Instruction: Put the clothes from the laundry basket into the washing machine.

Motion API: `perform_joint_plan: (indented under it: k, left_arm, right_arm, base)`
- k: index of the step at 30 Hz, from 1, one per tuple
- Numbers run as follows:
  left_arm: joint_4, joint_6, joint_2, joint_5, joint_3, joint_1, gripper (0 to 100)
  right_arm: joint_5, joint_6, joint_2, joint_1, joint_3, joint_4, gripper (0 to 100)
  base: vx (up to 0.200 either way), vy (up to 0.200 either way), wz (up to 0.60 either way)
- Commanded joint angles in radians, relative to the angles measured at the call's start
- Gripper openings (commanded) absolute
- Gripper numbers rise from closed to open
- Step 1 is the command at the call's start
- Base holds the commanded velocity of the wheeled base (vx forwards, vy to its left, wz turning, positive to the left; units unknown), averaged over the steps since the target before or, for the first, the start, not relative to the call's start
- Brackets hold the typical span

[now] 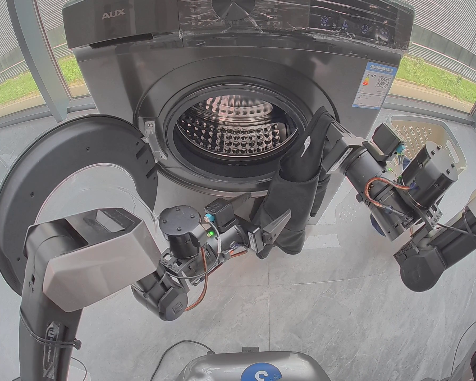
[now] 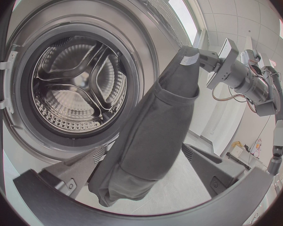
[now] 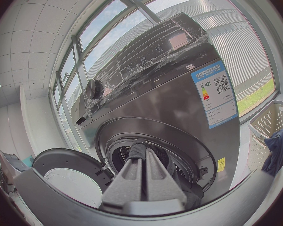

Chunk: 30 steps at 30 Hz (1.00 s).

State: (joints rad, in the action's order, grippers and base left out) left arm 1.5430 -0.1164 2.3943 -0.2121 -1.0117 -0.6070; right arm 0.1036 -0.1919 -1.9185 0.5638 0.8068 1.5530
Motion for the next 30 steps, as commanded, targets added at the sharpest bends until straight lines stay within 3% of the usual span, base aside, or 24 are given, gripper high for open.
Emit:
perform_joint_plan:
  k: [1, 17, 18, 25, 30]
  left_arm:
    - [-0.001, 0.0, 0.048, 0.007, -0.062, 0.003, 100]
    - [-0.04, 0.009, 0.148, 0.023, -0.229, -0.007, 100]
    - [-0.04, 0.009, 0.148, 0.023, -0.229, -0.007, 0]
    - [-0.034, 0.007, 0.141, 0.023, -0.229, -0.013, 0]
    - [-0.011, 0.007, 0.065, 0.023, -0.142, 0.001, 0]
  right_arm:
    - [0.001, 0.0, -0.002, 0.011, -0.003, 0.007, 0]
    - [0.002, 0.0, -0.005, 0.024, -0.003, 0.009, 0]
    - [0.002, 0.0, -0.005, 0.024, -0.003, 0.009, 0]
    - [0.002, 0.0, -0.014, 0.018, -0.005, 0.009, 0]
    - [0.002, -0.001, -0.014, 0.004, -0.006, 0.009, 0]
  base:
    - [0.0, 0.0, 0.0]
    - [0.0, 0.0, 0.0]
    - [0.0, 0.0, 0.0]
    - [0.0, 0.0, 0.0]
    - [0.0, 0.0, 0.0]
